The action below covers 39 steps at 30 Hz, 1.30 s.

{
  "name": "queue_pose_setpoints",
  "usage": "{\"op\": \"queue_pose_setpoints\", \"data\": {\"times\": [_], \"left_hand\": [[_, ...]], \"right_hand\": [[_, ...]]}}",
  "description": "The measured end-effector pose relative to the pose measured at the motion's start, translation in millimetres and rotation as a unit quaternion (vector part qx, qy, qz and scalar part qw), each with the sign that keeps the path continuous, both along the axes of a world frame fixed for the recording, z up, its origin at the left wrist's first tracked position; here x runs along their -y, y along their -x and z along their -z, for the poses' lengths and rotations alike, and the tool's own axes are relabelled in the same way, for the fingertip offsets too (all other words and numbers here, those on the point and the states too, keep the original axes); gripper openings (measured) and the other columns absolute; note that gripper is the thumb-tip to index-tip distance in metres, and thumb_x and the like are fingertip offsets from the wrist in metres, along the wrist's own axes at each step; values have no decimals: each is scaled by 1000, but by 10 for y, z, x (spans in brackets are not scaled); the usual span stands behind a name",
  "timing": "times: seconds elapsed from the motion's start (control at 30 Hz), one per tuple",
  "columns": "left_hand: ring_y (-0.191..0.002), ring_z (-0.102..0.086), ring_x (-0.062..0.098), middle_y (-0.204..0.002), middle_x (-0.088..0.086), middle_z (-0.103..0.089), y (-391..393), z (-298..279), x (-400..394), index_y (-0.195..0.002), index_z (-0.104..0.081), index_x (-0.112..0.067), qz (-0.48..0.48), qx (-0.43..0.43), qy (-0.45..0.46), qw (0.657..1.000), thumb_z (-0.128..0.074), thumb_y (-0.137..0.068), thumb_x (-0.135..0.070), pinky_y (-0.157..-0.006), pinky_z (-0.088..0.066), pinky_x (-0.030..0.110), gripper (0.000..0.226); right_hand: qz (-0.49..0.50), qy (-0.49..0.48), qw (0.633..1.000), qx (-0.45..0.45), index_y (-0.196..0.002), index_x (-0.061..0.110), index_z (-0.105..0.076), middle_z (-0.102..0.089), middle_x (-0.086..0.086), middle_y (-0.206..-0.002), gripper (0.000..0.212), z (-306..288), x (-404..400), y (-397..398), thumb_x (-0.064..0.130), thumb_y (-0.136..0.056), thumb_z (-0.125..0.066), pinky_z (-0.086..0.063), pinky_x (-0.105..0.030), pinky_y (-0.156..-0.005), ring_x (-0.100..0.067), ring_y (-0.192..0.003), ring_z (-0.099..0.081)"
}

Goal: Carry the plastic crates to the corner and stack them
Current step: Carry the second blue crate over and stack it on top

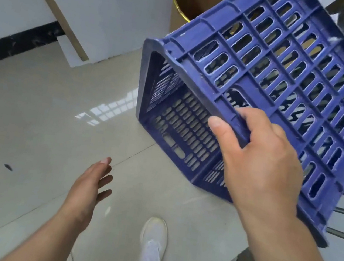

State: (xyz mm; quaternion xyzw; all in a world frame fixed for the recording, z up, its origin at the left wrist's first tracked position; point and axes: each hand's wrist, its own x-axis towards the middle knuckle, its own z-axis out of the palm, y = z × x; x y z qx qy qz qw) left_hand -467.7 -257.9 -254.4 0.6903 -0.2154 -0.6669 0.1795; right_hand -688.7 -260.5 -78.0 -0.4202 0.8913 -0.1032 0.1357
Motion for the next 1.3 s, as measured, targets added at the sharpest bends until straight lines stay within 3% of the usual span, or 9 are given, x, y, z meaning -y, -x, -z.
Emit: {"op": "queue_pose_setpoints", "data": {"times": [0.23, 0.3, 0.43, 0.63, 0.77, 0.87, 1.03, 1.13, 1.3], "left_hand": [[-130, -42, 23, -149, 3, -40, -62, -40, 153, -145, -34, -22, -42, 70, -17, 996, -33, -99, -45, -109, -34, 45, 51], [-133, -38, 24, -140, 1, -43, -151, -117, 156, -135, -41, -23, -52, 93, -30, 994, -25, -100, -49, -110, -29, 46, 46], [-96, -59, 27, -110, 6, -64, -506, -183, 47, -107, -56, -21, -156, 86, -58, 982, -26, -99, -52, -81, -48, 42, 45], [-97, -61, 26, -122, 9, -64, -1250, -86, -13, -130, -54, -16, -214, 90, -58, 971, -34, -99, -44, -84, -46, 43, 46], [-96, -64, 26, -117, 6, -66, -1733, -161, 1, -128, -53, -18, -223, 100, -21, 969, -34, -99, -45, -82, -48, 42, 44], [-91, -64, 26, -119, 8, -64, -2179, -229, -21, -125, -53, -18, -249, 100, 11, 963, -37, -99, -42, -82, -52, 43, 39], [-80, -65, 28, -115, 14, -66, -3144, -417, -154, -124, -56, -14, -279, 125, 33, 952, -44, -95, -41, -80, -53, 45, 41], [-61, -64, 22, -85, 5, -73, -3829, -558, -306, -113, -64, -13, -321, 143, 19, 936, -55, -89, -41, -73, -51, 41, 38], [-41, -63, 17, -52, 3, -69, -4917, -851, -610, -98, -65, -14, -352, 105, 12, 930, -54, -91, -34, -41, -53, 29, 24]], "right_hand": [[-7, 88, 996, -7, -104, 25, -57, -59, -8, -73, 68, -474, 231, 299, 82, -77, -30, -48, -49, -73, -39, -78, -57], [0, 94, 996, 7, -94, 24, -52, -62, -12, -72, 80, -513, 251, 317, 91, -67, -19, -50, -53, -70, -42, -73, -59], [14, 83, 995, 44, -95, 24, -50, -63, -16, -70, 90, -536, 276, 199, 98, -55, -15, -51, -57, -69, -43, -68, -60], [17, 76, 995, 57, -91, 32, -54, -65, -9, -66, 60, -499, 372, -168, 82, -72, -27, -53, -51, -74, -40, -70, -63], [38, 58, 994, 83, -89, 40, -56, -66, 23, -66, 50, -489, 413, -504, 79, -72, -30, -52, -54, -77, -40, -72, -64], [32, 44, 993, 109, -79, 21, -59, -67, 20, -60, 64, -431, 445, -807, 77, -72, -30, -52, -54, -80, -39, -74, -65], [4, 34, 987, 158, -76, 17, -53, -68, -3, -54, 56, -309, 499, -1557, 69, -78, -32, -54, -53, -76, -33, -62, -67], [-4, 25, 977, 212, -79, 14, -52, -68, -5, -54, 55, -221, 545, -2103, 66, -73, -35, -54, -55, -74, -32, -53, -64], [-14, 4, 960, 281, -89, 4, -58, -66, -15, -62, 39, -125, 586, -3055, 38, -88, -39, -42, -34, -51, -27, -43, -56]]}}
